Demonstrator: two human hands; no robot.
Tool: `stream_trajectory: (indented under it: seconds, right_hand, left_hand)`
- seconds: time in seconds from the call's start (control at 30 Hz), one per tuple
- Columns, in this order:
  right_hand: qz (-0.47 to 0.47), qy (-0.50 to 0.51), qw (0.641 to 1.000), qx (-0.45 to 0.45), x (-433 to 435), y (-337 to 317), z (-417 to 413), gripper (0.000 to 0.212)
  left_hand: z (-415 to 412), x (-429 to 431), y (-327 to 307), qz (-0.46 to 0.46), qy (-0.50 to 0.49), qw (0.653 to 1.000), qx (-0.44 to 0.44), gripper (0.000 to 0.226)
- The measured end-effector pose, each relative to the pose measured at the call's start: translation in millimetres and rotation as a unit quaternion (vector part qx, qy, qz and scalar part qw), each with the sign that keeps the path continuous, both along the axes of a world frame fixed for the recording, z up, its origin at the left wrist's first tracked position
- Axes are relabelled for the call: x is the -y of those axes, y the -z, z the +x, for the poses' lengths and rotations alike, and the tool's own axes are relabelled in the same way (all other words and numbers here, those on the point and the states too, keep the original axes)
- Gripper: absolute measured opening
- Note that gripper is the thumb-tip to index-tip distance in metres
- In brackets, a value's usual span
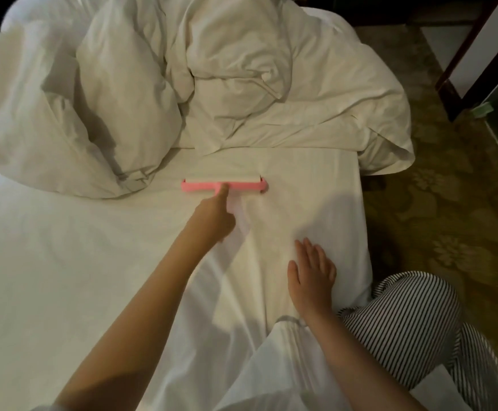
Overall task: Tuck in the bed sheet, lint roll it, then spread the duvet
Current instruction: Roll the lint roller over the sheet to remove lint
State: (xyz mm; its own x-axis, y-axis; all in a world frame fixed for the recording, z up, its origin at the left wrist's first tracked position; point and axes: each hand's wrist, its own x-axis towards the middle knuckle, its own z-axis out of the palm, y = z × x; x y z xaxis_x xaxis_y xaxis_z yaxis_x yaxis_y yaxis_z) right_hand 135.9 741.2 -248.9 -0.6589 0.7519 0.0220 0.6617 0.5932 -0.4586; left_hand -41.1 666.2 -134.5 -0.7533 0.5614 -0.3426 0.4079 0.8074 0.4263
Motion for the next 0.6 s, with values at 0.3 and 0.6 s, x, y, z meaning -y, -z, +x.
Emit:
stream_trajectory:
  seconds: [0.3, 0.6]
  right_hand:
    - [0.005, -0.001, 1.000, 0.013, 0.6, 1.7, -1.8, 0.047]
    - [-0.008, 0.087, 0.996, -0.021, -10.4, 8.0, -5.6, 0.054]
  left_hand:
    - [-2.3, 13.7, 6.7, -0.035, 0.036, 0.998, -0.034, 0.077]
    - [-10.7, -42.9, -18.0, 0.030, 0.014, 0.994, -0.108, 0.064]
